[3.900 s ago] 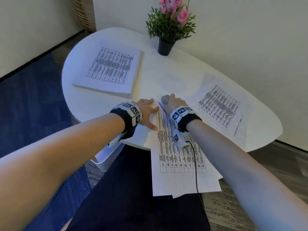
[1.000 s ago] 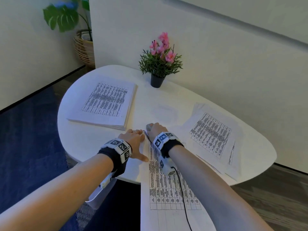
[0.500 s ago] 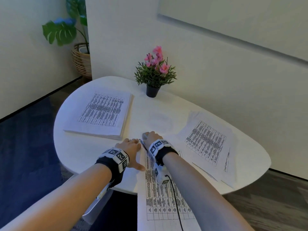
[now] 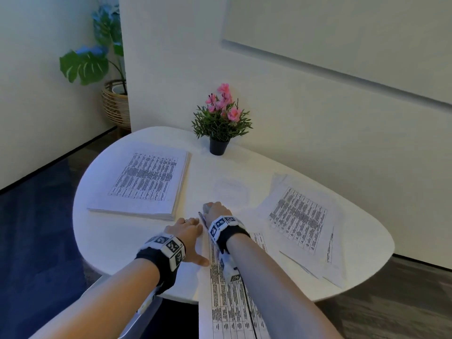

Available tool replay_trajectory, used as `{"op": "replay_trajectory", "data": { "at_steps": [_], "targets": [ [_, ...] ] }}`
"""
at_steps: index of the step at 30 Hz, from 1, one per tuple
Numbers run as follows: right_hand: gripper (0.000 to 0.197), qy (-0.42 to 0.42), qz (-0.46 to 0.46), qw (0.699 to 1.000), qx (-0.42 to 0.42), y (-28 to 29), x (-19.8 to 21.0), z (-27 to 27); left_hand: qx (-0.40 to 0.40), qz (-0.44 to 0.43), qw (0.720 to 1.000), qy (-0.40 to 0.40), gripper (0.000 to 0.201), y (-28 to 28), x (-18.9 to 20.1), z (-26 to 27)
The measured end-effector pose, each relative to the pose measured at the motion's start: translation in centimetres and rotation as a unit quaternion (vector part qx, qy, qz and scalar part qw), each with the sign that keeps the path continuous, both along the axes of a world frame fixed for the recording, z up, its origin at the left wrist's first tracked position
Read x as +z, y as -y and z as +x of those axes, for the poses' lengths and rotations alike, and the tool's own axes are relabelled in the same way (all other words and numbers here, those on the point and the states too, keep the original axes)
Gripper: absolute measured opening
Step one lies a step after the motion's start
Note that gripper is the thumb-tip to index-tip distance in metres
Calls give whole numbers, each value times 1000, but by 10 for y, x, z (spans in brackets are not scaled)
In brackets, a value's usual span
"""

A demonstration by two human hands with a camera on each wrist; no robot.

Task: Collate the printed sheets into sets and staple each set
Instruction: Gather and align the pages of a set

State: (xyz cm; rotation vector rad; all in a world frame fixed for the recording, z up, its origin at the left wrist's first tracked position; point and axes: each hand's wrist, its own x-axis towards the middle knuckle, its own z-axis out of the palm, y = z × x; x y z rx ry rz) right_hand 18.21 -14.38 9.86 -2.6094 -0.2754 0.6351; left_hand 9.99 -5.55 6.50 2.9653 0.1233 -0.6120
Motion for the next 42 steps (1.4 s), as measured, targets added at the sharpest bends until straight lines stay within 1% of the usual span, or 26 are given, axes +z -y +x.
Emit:
{"op": "replay_trajectory", "data": {
  "at_steps": [1, 3, 5, 8, 10, 12, 14, 16, 18, 19, 20, 21, 22, 24, 27, 30, 33, 34, 35, 36, 38, 39, 40, 42],
  "targets": [
    [32, 8, 5, 1000, -5, -2, 1, 4, 0, -6, 1000, 0, 106, 0, 0, 0],
    [32, 9, -8, 1000, 28, -6, 4, 12, -1, -15, 1000, 1, 106, -1, -1, 2],
    [25, 5, -22, 998, 55, -8, 4, 16, -4, -17, 1000, 0, 106, -2, -1, 3],
    [39, 10, -31, 994, 105, 2, 6, 16, -9, -27, 1000, -5, 107, -6, 1, 3],
    [28, 0, -4, 993, 118, 16, 6, 12, -5, -53, 999, -13, 108, -10, 5, 4],
    [23, 9, 2, 992, 123, 30, 6, 7, 35, -120, 992, -9, 107, -12, 11, 4],
    [28, 40, -3, 987, 153, 44, 9, 0, 88, -212, 973, 33, 100, -12, 16, 6],
    [34, 61, 35, 983, 172, 57, 17, -11, 125, -283, 946, 99, 79, -8, 18, 8],
    [35, 82, 78, 976, 188, 68, 23, -21, 165, -349, 912, 141, 58, -2, 15, 6],
    [36, 91, 92, 972, 195, 72, 25, -26, 178, -386, 893, 146, 47, 1, 13, 5],
    [37, 94, 102, 970, 199, 75, 25, -30, 188, -426, 875, 135, 36, 4, 10, 4],
    [39, 94, 106, 968, 206, 78, 25, -33, 195, -462, 857, 117, 28, 7, 10, 1],
    [41, 95, 104, 966, 216, 80, 24, -35, 203, -483, 846, 101, 24, 8, 9, -1],
    [42, 109, 98, 960, 240, 84, 21, -40, 216, -500, 835, 81, 24, 9, 8, -5],
    [41, 110, 87, 957, 255, 92, 16, -47, 189, -495, 847, 33, 18, 11, 9, -10],
    [47, 100, 61, 962, 245, 105, 13, -51, 186, -503, 844, -12, 5, 10, 9, -18],
    [48, 78, 56, 973, 210, 126, 17, -45, 222, -517, 827, -4, 5, -4, 9, -29],
    [44, 75, 51, 978, 190, 136, 18, -39, 230, -510, 829, 4, 5, -12, 9, -34],
    [37, 84, 42, 982, 165, 146, 17, -30, 231, -496, 837, 13, 5, -22, 11, -40],
    [28, 103, 29, 985, 135, 158, 15, -17, 231, -481, 846, 17, 5, -33, 12, -47],
    [10, 149, -6, 987, 60, 182, 11, 8, 241, -463, 853, 17, 7, -57, 11, -64],
    [6, 166, -23, 986, 22, 194, 8, 19, 248, -456, 855, 15, 7, -70, 10, -73],
    [5, 174, -40, 984, -7, 204, 4, 29, 258, -449, 856, 10, 7, -83, 7, -83],
    [6, 175, -86, 980, -33, 218, -2, 41, 280, -434, 856, -21, 8, -103, 4, -102]
  ]
}}
